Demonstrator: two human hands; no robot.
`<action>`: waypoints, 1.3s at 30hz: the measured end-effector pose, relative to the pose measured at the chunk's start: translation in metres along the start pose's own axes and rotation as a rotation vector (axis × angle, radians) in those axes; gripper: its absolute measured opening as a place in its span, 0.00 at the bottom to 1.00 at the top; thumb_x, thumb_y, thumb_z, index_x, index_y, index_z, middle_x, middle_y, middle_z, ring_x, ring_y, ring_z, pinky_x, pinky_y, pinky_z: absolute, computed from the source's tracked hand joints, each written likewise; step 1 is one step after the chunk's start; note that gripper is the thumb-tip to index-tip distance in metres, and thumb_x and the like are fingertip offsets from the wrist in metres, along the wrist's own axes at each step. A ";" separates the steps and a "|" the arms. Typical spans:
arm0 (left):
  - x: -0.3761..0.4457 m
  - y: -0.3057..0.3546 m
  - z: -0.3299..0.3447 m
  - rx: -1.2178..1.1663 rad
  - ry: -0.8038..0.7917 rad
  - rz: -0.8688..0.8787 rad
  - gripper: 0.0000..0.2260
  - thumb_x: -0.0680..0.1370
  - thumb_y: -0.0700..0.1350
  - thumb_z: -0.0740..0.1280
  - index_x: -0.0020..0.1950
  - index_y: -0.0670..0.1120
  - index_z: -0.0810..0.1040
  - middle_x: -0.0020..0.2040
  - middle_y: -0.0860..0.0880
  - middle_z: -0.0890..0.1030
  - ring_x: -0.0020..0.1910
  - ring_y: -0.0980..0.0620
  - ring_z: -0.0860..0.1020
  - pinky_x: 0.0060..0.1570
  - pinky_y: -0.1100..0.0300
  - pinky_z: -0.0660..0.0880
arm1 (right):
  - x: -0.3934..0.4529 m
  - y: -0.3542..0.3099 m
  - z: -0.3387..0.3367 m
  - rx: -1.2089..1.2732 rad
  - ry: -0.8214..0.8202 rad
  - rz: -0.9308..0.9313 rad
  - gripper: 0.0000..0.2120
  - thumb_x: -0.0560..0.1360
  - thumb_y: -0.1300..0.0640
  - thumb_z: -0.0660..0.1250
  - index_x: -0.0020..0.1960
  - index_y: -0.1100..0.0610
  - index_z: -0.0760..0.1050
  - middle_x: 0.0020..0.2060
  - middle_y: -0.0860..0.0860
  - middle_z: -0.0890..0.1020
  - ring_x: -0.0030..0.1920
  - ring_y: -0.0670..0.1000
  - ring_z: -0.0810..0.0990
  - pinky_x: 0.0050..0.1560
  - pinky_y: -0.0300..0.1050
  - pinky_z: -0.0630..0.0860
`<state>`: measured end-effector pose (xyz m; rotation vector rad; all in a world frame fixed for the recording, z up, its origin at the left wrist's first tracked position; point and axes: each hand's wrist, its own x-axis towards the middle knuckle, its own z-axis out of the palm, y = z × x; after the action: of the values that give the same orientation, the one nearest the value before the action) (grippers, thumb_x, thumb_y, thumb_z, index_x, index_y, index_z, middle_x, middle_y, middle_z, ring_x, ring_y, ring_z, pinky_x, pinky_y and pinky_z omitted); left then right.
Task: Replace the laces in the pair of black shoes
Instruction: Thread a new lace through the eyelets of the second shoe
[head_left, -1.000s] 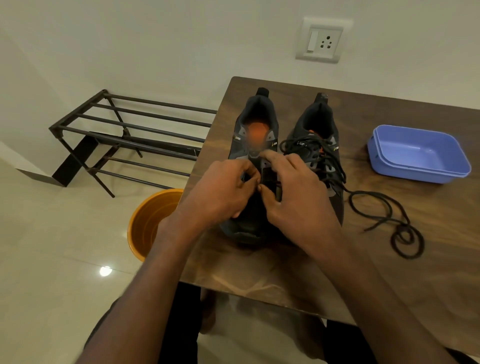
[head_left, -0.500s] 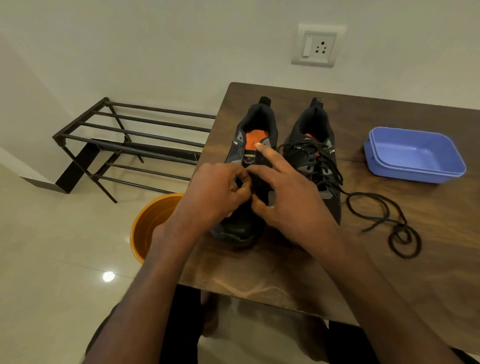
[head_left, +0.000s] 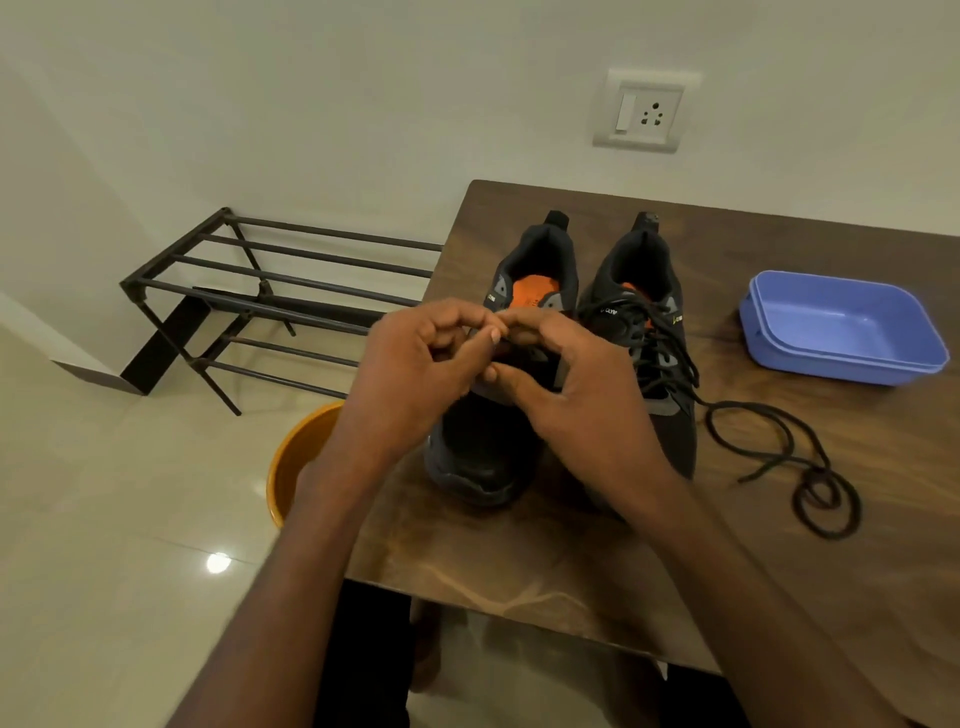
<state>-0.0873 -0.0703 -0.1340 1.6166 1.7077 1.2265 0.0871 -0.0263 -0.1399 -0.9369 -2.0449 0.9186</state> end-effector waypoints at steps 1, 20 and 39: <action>0.000 -0.002 0.000 0.020 -0.005 0.014 0.06 0.82 0.45 0.69 0.58 0.48 0.84 0.39 0.54 0.83 0.40 0.57 0.82 0.41 0.67 0.77 | 0.001 -0.002 0.002 0.076 0.032 0.043 0.13 0.79 0.56 0.72 0.63 0.49 0.80 0.51 0.42 0.85 0.55 0.40 0.83 0.60 0.43 0.80; -0.003 -0.007 0.019 0.109 0.156 -0.279 0.04 0.75 0.52 0.77 0.44 0.52 0.88 0.35 0.56 0.85 0.36 0.63 0.83 0.37 0.60 0.83 | 0.004 0.007 -0.008 -0.113 0.034 0.105 0.10 0.78 0.61 0.73 0.55 0.50 0.86 0.49 0.42 0.86 0.53 0.38 0.82 0.57 0.34 0.78; 0.004 -0.015 0.012 0.025 0.091 -0.323 0.07 0.74 0.52 0.78 0.41 0.51 0.86 0.34 0.54 0.85 0.34 0.59 0.83 0.36 0.63 0.79 | 0.012 -0.003 0.004 -0.591 -0.005 0.058 0.05 0.74 0.55 0.76 0.50 0.51 0.86 0.51 0.46 0.70 0.53 0.49 0.70 0.47 0.38 0.64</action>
<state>-0.0859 -0.0619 -0.1520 1.2502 1.9552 1.1350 0.0772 -0.0190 -0.1358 -1.2990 -2.3510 0.3330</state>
